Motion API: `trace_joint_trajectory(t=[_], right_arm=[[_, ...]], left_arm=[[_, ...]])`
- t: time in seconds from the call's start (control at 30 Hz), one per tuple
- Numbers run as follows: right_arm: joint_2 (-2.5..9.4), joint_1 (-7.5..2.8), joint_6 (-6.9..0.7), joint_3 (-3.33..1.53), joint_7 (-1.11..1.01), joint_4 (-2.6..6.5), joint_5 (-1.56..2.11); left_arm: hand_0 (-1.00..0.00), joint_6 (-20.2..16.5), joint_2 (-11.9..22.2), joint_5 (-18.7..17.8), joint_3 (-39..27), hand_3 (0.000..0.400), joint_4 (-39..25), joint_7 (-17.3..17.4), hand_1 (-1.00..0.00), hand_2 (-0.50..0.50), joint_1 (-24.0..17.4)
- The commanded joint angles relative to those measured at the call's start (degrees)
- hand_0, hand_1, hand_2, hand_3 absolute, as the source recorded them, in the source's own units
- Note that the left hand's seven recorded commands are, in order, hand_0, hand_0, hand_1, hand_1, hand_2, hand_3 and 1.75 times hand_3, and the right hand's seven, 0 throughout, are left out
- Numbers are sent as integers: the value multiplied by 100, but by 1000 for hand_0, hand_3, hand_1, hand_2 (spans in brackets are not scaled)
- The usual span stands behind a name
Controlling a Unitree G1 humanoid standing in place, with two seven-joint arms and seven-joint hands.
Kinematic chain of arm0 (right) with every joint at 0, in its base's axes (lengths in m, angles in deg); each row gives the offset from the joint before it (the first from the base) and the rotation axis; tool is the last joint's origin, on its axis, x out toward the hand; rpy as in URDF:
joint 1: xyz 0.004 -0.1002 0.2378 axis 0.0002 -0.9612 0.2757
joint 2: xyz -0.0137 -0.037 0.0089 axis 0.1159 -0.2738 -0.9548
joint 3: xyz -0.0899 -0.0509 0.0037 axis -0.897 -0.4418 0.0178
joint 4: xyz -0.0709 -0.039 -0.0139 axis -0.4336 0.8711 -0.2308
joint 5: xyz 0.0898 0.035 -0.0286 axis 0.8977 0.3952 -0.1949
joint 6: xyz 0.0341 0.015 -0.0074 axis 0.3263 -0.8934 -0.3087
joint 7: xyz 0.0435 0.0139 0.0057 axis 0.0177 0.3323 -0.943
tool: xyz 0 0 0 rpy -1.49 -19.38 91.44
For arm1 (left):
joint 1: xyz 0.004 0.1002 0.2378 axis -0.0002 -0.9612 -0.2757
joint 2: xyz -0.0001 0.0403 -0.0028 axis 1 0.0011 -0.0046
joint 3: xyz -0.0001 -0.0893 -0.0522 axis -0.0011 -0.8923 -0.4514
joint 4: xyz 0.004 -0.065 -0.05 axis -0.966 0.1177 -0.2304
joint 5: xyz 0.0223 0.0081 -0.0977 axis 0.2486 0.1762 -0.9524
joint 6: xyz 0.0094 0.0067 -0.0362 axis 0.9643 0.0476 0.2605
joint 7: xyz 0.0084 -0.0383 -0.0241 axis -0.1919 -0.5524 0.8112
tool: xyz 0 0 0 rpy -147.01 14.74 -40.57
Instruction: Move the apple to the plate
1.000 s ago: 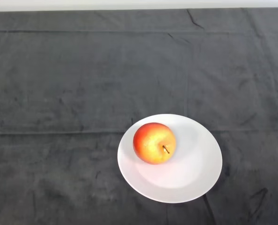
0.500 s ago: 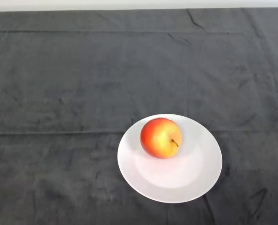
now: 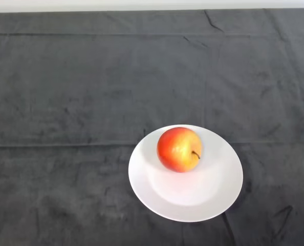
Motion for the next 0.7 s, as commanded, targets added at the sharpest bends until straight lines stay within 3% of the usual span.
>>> trace_joint_trajectory(t=[0.03, 0.7], right_arm=[[-137, 67, 25, 82, -30, 8, 101], [-138, 68, 26, 83, -34, 12, 97]], left_arm=[[0, 167, 251, 68, -175, 0, 180, 63, 0, 0, 96], [0, 176, 214, 154, -275, 0, 178, 122, 0, 0, 134]])
